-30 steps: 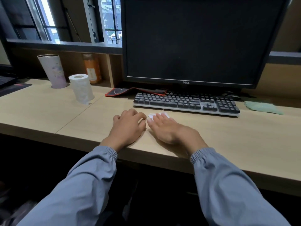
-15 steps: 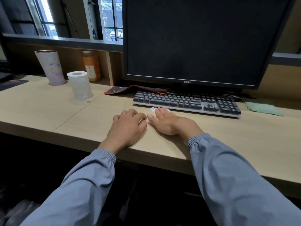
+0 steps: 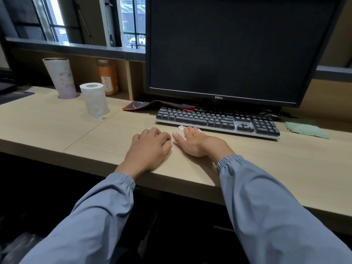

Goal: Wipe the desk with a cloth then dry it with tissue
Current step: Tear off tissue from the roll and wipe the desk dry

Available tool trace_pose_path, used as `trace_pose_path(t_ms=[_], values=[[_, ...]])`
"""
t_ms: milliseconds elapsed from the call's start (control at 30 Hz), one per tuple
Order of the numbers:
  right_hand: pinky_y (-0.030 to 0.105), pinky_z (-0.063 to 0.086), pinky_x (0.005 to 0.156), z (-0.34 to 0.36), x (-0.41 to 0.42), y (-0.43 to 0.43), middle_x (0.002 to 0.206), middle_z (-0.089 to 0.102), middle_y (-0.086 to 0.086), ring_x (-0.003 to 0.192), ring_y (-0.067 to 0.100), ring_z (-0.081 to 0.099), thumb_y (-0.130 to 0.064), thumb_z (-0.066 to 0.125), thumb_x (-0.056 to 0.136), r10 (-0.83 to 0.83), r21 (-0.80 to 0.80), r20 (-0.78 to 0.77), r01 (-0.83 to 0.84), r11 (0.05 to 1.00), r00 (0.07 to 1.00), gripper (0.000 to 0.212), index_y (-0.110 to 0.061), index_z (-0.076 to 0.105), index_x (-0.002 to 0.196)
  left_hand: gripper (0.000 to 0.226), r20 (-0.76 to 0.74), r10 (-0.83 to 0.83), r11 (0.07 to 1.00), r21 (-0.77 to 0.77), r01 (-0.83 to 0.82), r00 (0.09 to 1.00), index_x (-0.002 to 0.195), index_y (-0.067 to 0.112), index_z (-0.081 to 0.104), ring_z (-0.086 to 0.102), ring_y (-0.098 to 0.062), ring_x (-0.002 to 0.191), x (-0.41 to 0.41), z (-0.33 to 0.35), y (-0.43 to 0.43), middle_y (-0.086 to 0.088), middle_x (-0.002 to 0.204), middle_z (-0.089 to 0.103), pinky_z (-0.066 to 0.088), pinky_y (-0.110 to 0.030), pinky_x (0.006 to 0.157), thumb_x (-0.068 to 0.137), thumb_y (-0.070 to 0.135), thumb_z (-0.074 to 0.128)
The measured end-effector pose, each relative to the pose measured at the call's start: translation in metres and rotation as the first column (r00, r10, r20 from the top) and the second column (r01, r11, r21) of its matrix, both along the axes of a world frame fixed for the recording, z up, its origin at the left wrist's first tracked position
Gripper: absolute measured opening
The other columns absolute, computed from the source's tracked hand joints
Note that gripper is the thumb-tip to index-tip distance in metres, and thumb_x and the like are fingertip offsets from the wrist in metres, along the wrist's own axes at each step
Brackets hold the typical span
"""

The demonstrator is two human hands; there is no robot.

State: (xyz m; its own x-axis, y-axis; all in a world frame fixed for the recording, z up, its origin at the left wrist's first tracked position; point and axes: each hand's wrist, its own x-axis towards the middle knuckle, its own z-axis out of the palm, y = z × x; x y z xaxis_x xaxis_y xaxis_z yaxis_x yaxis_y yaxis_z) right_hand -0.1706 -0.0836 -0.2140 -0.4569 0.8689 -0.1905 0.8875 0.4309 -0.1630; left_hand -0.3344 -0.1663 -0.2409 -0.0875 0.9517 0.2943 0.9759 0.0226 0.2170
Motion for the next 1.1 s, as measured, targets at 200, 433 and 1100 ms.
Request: trace_pose_path(t_ms=[200, 433, 1100], values=[[0.042, 0.001, 0.126, 0.004, 0.028, -0.003, 0.174, -0.003, 0.001, 0.159, 0.018, -0.005, -0.067, 0.007, 0.103, 0.003, -0.004, -0.010, -0.003, 1.000, 1.000, 0.080, -0.017, 0.001, 0.166, 0.040, 0.007, -0.004, 1.000, -0.017, 0.005, 1.000, 0.140, 0.039, 0.055, 0.044, -0.020, 0.132, -0.001, 0.002, -0.001, 0.003, 0.144, 0.050, 0.032, -0.046, 0.108, 0.106, 0.045, 0.034], [0.043, 0.000, 0.126, 0.006, 0.033, -0.008, 0.173, -0.006, 0.002, 0.159, 0.019, -0.008, -0.068, 0.006, 0.102, 0.001, -0.007, 0.026, -0.001, 1.000, 1.000, 0.083, -0.015, 0.000, 0.166, 0.040, 0.011, -0.010, 1.000, -0.017, 0.011, 1.000, 0.139, 0.037, 0.055, 0.044, -0.020, 0.130, -0.001, 0.002, -0.002, 0.001, 0.142, 0.051, 0.032, -0.046, 0.107, 0.106, 0.045, 0.033], [0.039, -0.007, 0.128, -0.006, 0.062, -0.097, 0.170, -0.021, 0.000, 0.154, 0.011, -0.023, -0.080, 0.003, 0.093, 0.138, -0.011, -0.003, -0.138, 0.990, 0.990, 0.097, -0.015, -0.010, 0.164, 0.042, -0.032, -0.004, 1.000, -0.029, 0.003, 0.999, 0.141, 0.034, 0.053, 0.045, -0.023, 0.129, 0.004, 0.002, -0.002, -0.002, 0.142, 0.050, 0.034, -0.048, 0.105, 0.106, 0.047, 0.033]])
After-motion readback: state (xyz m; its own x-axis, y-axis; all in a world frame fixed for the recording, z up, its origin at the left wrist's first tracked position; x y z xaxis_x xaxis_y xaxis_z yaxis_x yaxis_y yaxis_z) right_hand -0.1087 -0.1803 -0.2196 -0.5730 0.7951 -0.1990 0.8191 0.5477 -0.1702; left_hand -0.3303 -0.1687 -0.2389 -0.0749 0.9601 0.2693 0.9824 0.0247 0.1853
